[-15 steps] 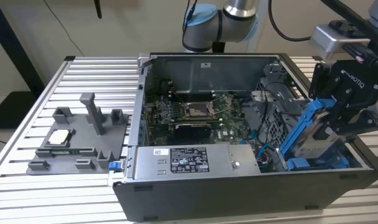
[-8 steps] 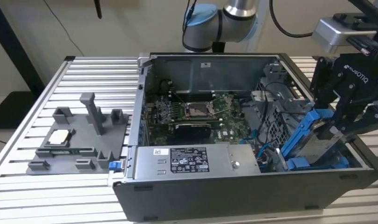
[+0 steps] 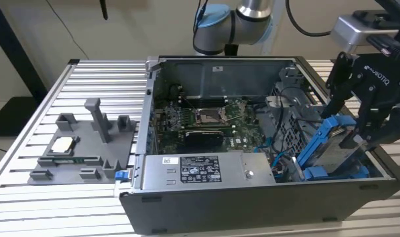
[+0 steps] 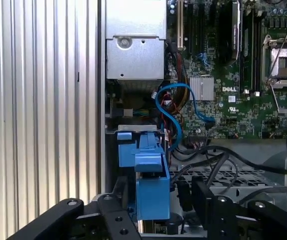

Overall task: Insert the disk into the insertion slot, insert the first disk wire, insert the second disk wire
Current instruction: 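Insert the disk into the insertion slot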

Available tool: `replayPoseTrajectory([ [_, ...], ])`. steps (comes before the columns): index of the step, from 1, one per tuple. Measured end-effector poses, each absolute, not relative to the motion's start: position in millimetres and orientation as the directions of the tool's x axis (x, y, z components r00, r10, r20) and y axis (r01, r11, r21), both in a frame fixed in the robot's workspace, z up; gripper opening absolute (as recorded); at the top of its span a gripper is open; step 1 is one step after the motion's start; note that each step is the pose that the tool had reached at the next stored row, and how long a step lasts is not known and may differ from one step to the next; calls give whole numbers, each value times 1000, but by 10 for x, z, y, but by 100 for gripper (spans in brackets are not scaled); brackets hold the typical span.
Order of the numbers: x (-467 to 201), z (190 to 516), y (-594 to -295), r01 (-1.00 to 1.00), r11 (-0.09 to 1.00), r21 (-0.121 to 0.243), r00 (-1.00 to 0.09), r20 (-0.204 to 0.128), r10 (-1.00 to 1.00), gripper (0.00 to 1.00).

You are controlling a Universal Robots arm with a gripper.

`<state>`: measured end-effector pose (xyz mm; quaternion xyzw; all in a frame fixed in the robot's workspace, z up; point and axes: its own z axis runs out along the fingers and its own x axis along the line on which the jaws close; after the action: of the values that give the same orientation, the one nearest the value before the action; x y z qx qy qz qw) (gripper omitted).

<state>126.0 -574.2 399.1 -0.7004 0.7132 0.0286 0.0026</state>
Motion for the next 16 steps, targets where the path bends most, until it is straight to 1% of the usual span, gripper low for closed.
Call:
replayPoseTrajectory([
  [1,1256,3989,-5741,-999,21,37,-22,-45,-999,66],
  [3,1250,3986,-5737,-999,27,35,-28,-47,-999,66],
  [4,1247,3984,-5735,-999,29,35,-31,-48,-998,64],
  [5,1245,3983,-5733,-999,32,34,-34,-49,-998,58],
  [6,1243,3981,-5730,-999,35,34,-37,-50,-998,58],
  [7,1241,3980,-5728,-999,38,33,-40,-51,-998,46],
  [8,1239,3978,-5727,-999,41,33,-43,-52,-998,46],
  [10,1237,3975,-5726,-998,50,32,-52,-54,-997,35],
  [15,1237,3972,-5726,-998,61,32,-63,-56,-996,34],
  [16,1237,3975,-5727,-998,61,32,-63,-56,-996,35],
])
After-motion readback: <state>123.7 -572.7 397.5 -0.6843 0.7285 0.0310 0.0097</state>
